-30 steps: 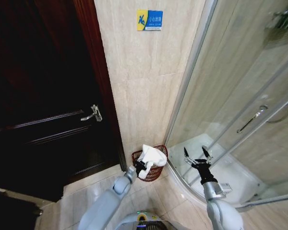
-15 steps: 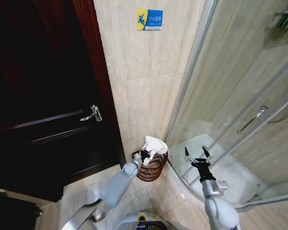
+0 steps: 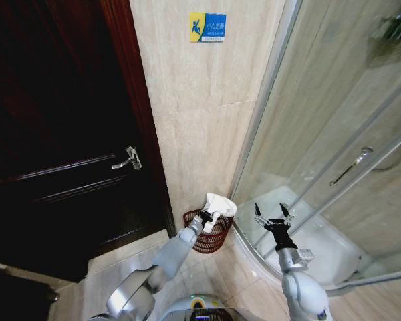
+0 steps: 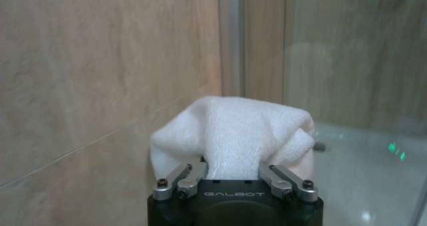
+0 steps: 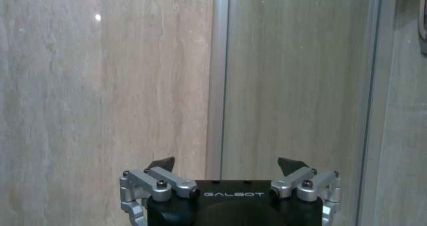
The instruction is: Discard the used towel into the hamper.
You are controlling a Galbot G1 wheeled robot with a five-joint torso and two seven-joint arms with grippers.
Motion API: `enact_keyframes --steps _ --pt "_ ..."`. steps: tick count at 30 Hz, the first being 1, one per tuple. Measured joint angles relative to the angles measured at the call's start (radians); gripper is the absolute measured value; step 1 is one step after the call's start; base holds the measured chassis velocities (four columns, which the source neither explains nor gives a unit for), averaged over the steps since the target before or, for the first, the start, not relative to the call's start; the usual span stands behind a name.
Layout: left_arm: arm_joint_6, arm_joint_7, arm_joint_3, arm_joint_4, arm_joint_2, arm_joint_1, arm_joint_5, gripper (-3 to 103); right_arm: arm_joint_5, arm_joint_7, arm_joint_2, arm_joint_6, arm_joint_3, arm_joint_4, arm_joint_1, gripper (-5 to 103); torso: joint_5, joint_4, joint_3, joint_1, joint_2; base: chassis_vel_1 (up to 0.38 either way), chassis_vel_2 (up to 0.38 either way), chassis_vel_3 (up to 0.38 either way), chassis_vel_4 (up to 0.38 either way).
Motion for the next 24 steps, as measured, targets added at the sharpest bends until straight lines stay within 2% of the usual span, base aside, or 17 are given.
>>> enact_keyframes --steps 1,2,4,5,8,10,11,12,13,17,18,19,21,22,24 --pt "-0.002 -0.002 -0.011 0.016 0.001 -0.005 0.020 30 0.002 0.001 0.000 0.001 0.000 0.000 0.000 100 0.0001 0.0000 0.000 0.000 0.000 0.000 0.000 0.000 0.000" --pt "-0.003 -0.004 -0.020 0.026 0.001 -0.009 0.037 30 0.003 0.001 0.001 0.004 0.000 -0.001 0.001 100 0.0002 0.0001 0.000 0.000 0.000 0.000 0.000 0.000 0.000" --pt "-0.002 -0.003 -0.025 0.027 0.001 -0.008 0.052 41 0.007 0.001 0.001 0.010 -0.001 -0.003 0.001 100 0.0001 0.0001 0.000 0.000 0.000 0.000 0.000 0.000 0.000" --pt "-0.002 -0.003 -0.025 0.027 0.001 -0.008 0.052 41 0.007 0.001 0.001 0.010 -0.001 -0.003 0.001 100 0.0001 0.0001 0.000 0.000 0.000 0.000 0.000 0.000 0.000" --pt "0.030 0.047 -0.047 -0.034 0.002 0.021 0.125 57 0.021 0.001 -0.001 0.026 0.006 -0.005 -0.005 100 -0.0002 -0.0001 0.000 0.000 0.000 0.000 0.000 0.000 0.000" --pt "0.035 0.049 -0.052 -0.045 0.002 0.027 0.134 57 0.028 0.001 -0.004 0.028 0.009 -0.005 -0.007 100 0.0000 -0.0001 0.000 0.000 0.000 0.000 0.000 0.000 0.000" --pt "0.037 0.047 -0.055 -0.051 0.003 0.032 0.138 62 0.034 0.001 -0.009 0.031 0.013 -0.005 -0.008 100 0.0000 0.0000 0.000 0.000 0.000 0.000 0.000 0.000 0.000" --pt "0.038 0.044 -0.057 -0.057 0.003 0.036 0.139 68 0.039 0.001 -0.012 0.034 0.016 -0.007 -0.009 100 0.0000 0.0000 0.000 0.000 0.000 0.000 0.000 0.000 0.000" --pt "0.038 0.044 -0.057 -0.057 0.003 0.036 0.139 68 0.039 0.001 -0.012 0.034 0.016 -0.007 -0.009 100 0.0000 0.0000 0.000 0.000 0.000 0.000 0.000 0.000 0.000" --pt "0.051 0.032 -0.058 -0.129 0.004 0.062 0.135 90 0.049 0.004 -0.017 0.038 0.016 -0.012 -0.010 100 0.0001 -0.0001 0.000 0.000 0.000 0.000 0.000 0.000 0.000" --pt "0.051 0.032 -0.058 -0.129 0.004 0.062 0.135 90 0.049 0.004 -0.017 0.038 0.016 -0.012 -0.010 100 0.0001 -0.0001 0.000 0.000 0.000 0.000 0.000 0.000 0.000" --pt "0.062 0.023 -0.057 -0.171 0.005 0.077 0.121 95 0.051 0.006 -0.018 0.038 0.014 -0.012 -0.009 100 0.0002 -0.0001 0.000 0.000 0.000 0.000 0.000 0.000 0.000" --pt "0.095 0.004 -0.051 -0.278 0.033 0.117 0.078 98 0.052 0.008 -0.020 0.037 0.009 -0.012 -0.006 100 -0.0006 -0.0005 0.000 0.000 0.000 0.000 0.000 0.000 0.000" --pt "0.095 0.004 -0.051 -0.278 0.033 0.117 0.078 98 0.052 0.008 -0.020 0.037 0.009 -0.012 -0.006 100 -0.0006 -0.0005 0.000 0.000 0.000 0.000 0.000 0.000 0.000" --pt "0.132 -0.018 -0.051 -0.391 0.087 0.171 0.042 100 0.052 0.008 -0.022 0.031 0.002 -0.011 -0.005 100 0.0003 -0.0002 0.000 0.000 0.000 0.000 0.000 0.000 0.000"
